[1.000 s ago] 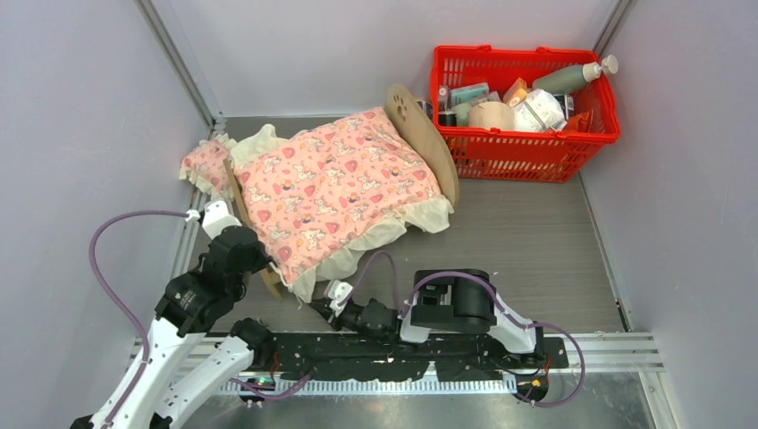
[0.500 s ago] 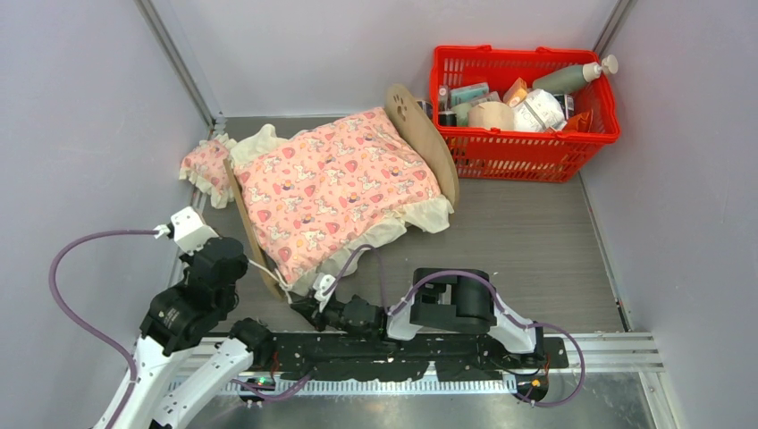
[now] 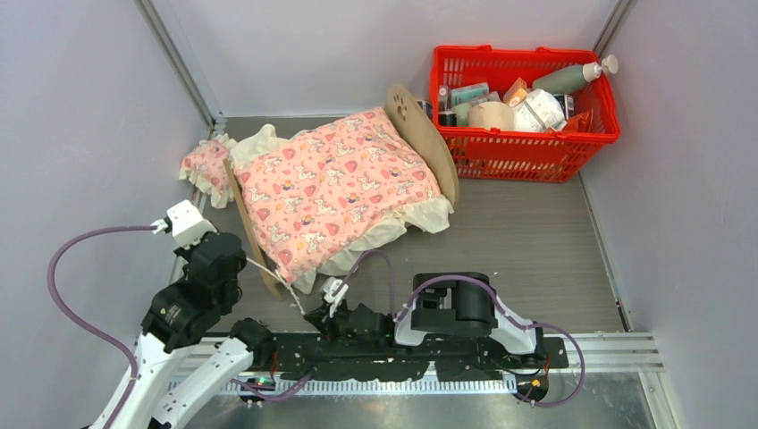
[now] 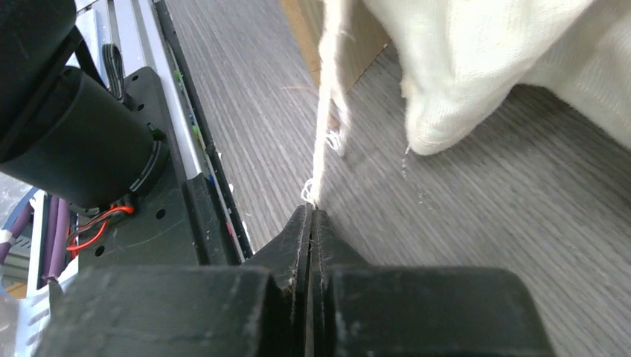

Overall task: Set up the pet bed
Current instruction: Tie the ropes to the bed frame.

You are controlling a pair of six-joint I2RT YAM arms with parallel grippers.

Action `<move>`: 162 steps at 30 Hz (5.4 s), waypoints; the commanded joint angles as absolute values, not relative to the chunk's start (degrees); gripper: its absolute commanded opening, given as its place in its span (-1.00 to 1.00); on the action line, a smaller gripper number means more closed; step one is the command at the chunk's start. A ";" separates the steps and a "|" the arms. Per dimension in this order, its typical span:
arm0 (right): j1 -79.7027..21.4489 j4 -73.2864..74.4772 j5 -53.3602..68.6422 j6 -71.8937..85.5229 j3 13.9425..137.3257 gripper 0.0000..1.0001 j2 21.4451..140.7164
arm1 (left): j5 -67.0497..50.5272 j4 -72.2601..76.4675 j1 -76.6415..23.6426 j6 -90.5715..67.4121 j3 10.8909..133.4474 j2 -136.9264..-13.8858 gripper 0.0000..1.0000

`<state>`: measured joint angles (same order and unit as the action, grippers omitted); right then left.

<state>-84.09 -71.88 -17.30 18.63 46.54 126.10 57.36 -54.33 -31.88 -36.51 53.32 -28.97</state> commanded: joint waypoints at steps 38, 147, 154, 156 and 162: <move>-86.13 -75.54 -17.28 14.28 48.19 -0.90 123.50 | 25.80 -69.75 -30.41 -89.42 41.25 -24.38 -0.19; -75.94 -44.50 -19.16 14.49 37.09 0.06 89.59 | 24.02 -45.13 -28.53 -36.47 50.28 -41.88 0.03; -75.89 -44.64 -13.46 11.50 49.60 0.08 101.90 | 9.57 -43.48 -17.70 -37.84 49.73 -43.38 -0.03; -76.01 -46.35 -12.57 11.96 52.20 0.08 105.08 | 5.00 -42.27 -15.39 -38.83 48.32 -43.69 -0.11; -76.24 -47.65 -11.85 13.78 57.87 0.03 111.88 | 4.53 -39.23 -15.21 -37.90 46.58 -44.02 -0.13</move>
